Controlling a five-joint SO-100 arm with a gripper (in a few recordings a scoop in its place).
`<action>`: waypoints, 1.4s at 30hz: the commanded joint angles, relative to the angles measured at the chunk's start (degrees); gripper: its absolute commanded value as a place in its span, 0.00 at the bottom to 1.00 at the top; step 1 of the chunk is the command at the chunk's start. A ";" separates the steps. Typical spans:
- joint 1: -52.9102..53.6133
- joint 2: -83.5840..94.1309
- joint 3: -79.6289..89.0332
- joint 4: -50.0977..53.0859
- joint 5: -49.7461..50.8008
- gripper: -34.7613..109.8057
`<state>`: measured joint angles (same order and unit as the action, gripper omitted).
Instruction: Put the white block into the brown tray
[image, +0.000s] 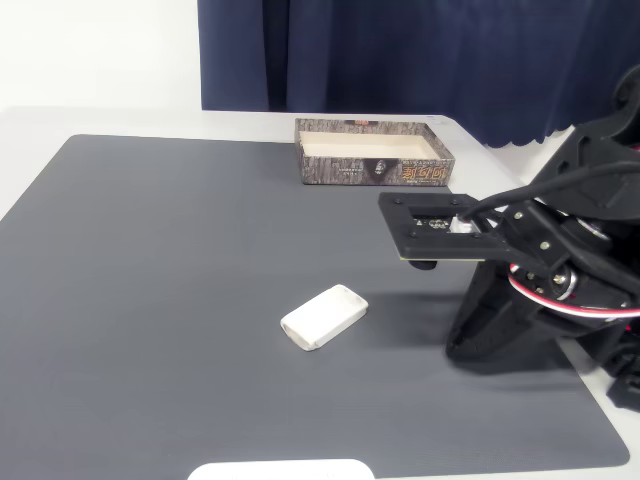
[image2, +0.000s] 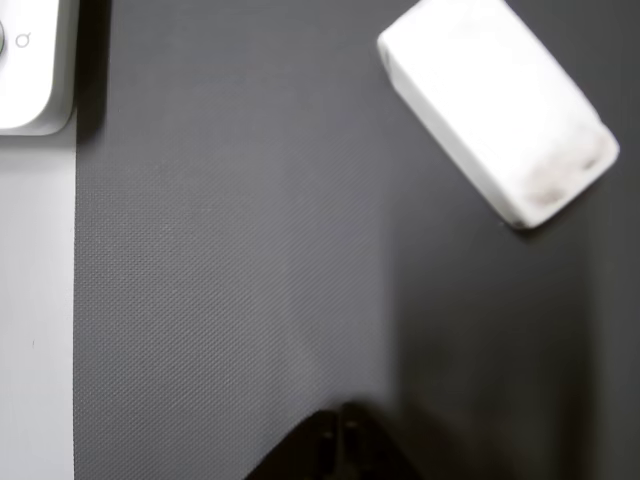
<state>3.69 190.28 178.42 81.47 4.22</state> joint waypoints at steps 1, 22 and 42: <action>0.18 -0.35 0.00 4.31 1.85 0.25; 0.18 -0.35 0.00 4.31 1.85 0.25; 3.25 -5.45 -2.81 1.85 -3.08 0.24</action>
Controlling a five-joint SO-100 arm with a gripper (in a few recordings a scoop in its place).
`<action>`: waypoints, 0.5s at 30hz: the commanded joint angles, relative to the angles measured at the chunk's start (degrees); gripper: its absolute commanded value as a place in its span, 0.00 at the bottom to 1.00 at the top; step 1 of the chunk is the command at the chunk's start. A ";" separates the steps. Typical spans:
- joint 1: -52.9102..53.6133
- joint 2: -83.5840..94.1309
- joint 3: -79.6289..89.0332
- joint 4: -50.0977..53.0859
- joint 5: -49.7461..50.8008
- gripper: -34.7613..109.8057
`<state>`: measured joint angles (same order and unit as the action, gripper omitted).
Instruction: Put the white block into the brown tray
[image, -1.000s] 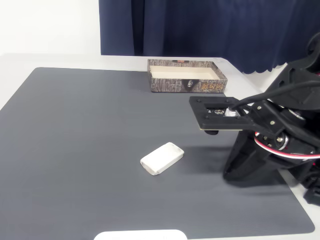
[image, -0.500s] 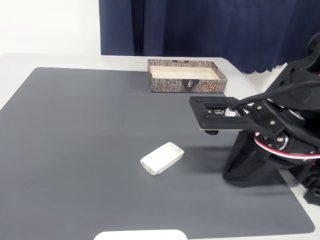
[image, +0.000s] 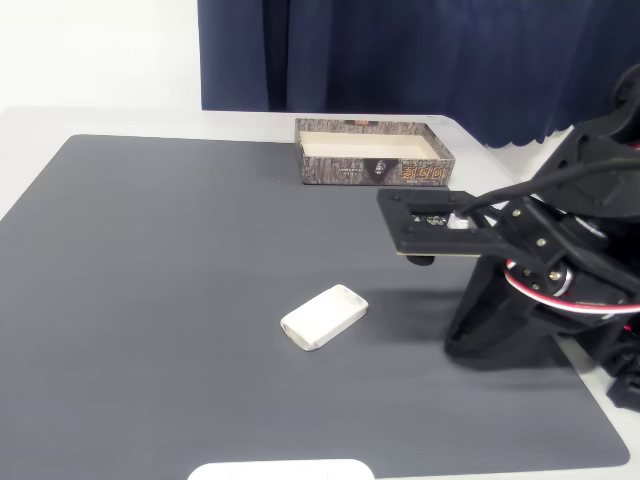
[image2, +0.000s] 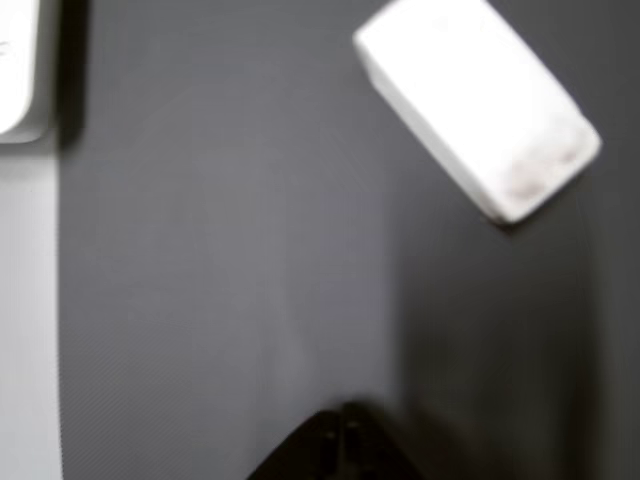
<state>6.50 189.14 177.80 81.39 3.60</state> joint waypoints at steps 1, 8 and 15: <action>1.05 -6.42 -4.04 0.53 -4.13 0.24; 6.42 -28.04 -21.18 -6.94 -9.23 0.24; 9.67 -48.25 -35.60 -9.40 -12.48 0.24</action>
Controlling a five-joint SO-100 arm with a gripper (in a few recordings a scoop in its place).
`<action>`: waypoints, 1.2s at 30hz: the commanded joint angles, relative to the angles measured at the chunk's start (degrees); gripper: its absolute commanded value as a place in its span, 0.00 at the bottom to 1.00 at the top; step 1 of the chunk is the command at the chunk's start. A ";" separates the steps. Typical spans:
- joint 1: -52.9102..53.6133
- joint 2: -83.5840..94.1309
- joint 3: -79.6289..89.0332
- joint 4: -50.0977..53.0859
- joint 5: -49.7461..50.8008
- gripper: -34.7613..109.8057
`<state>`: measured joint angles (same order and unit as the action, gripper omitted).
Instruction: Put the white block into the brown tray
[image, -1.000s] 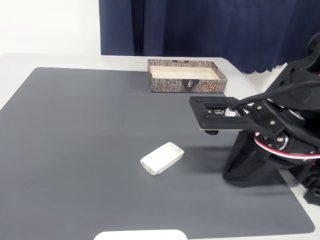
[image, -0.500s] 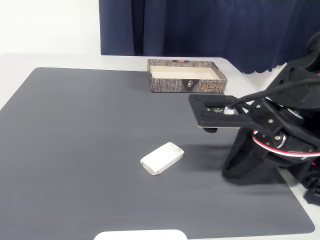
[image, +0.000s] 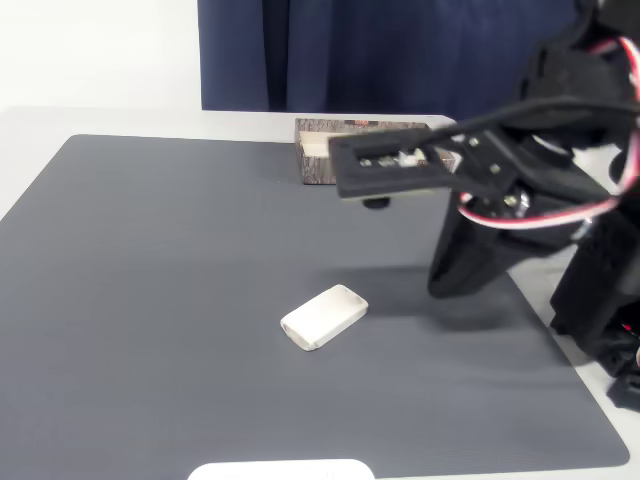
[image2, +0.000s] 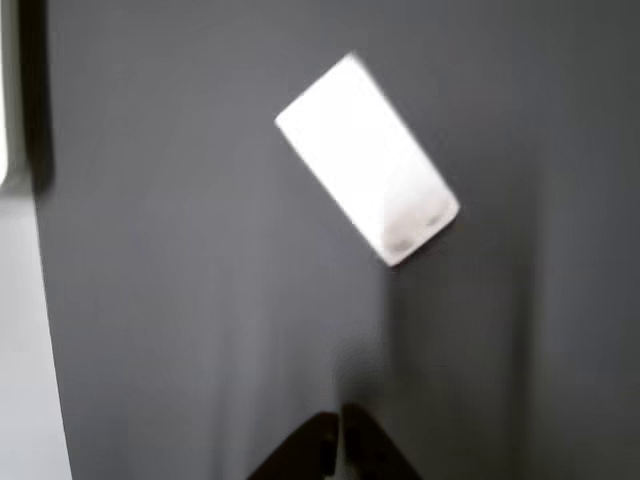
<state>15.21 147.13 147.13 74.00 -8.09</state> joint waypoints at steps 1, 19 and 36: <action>0.97 -8.70 -5.98 -3.43 -0.79 0.24; 3.87 -40.17 -29.18 -9.93 -5.45 0.24; 5.01 -43.86 -32.26 -5.71 -32.78 0.24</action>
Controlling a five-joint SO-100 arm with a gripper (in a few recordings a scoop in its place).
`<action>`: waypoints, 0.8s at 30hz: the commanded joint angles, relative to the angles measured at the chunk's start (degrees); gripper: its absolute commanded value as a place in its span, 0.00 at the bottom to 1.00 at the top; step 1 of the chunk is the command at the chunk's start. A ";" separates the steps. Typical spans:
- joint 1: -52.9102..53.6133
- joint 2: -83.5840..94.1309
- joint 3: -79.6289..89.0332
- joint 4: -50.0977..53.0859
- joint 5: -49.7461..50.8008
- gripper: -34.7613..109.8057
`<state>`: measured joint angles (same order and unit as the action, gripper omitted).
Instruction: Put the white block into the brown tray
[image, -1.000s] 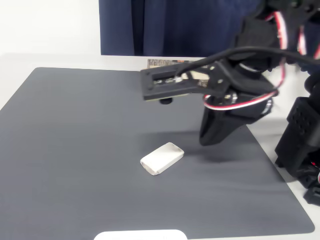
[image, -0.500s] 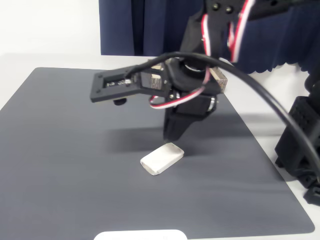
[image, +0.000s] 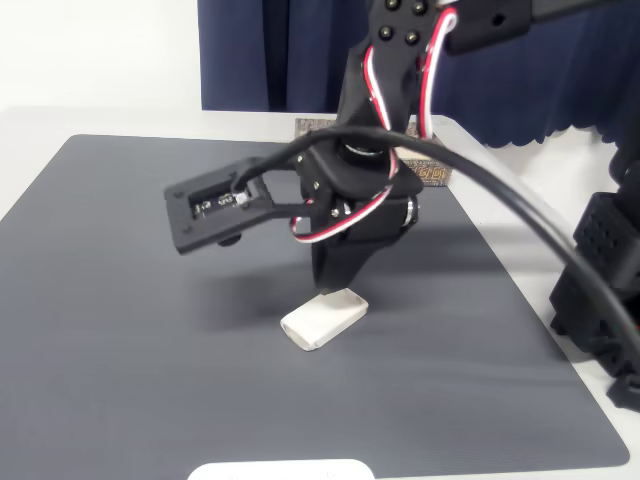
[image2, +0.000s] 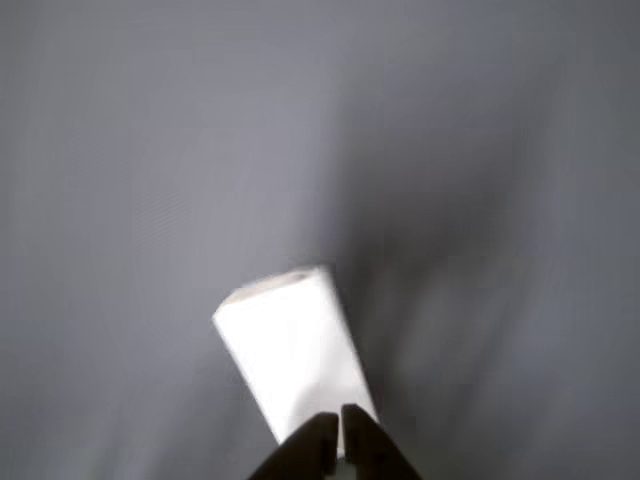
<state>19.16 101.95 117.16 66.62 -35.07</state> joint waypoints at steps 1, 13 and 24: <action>1.41 1.41 -2.29 2.37 -7.29 0.24; 1.67 0.97 -3.78 2.72 -15.73 0.24; 1.76 0.44 -4.92 2.64 -16.44 0.47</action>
<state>20.74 101.95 114.35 69.26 -50.45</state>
